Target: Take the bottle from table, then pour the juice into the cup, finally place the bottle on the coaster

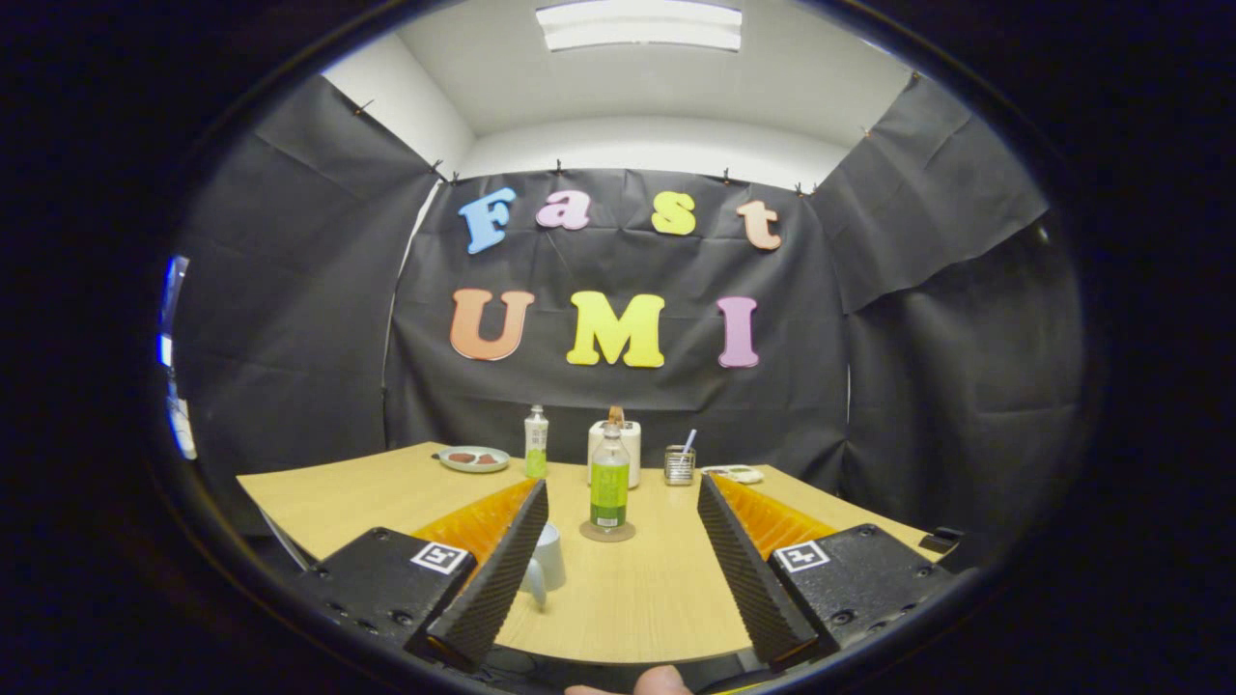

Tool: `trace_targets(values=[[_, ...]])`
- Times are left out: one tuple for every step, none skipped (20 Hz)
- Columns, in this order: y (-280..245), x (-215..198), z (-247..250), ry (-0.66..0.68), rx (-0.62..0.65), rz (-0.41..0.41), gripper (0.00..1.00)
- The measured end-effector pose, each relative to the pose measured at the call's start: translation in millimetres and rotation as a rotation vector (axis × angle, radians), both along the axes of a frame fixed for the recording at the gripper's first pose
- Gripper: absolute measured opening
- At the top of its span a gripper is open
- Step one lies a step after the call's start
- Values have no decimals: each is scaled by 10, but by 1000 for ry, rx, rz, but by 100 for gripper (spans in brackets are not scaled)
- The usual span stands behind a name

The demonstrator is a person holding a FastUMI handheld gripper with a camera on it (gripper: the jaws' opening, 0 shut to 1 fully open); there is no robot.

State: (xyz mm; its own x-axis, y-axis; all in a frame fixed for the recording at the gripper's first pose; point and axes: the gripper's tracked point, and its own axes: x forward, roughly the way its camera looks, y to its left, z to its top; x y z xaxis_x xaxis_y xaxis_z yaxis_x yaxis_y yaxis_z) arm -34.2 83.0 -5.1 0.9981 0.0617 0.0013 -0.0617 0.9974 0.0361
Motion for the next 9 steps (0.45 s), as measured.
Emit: trace_targets(values=[[14, 18, -5, 1, -3, 1, 99], [26, 30, -21, 6, -8, 2, 99], [24, 47, -44, 11, -9, 2, 99], [18, 51, -45, 15, -3, 3, 100], [20, 62, -44, 17, 2, 3, 100], [33, 62, -45, 19, 1, 4, 99], [31, 66, -37, 16, -3, 4, 100], [35, 60, -25, 10, -4, 2, 100], [48, 61, -8, 3, -3, 3, 100]])
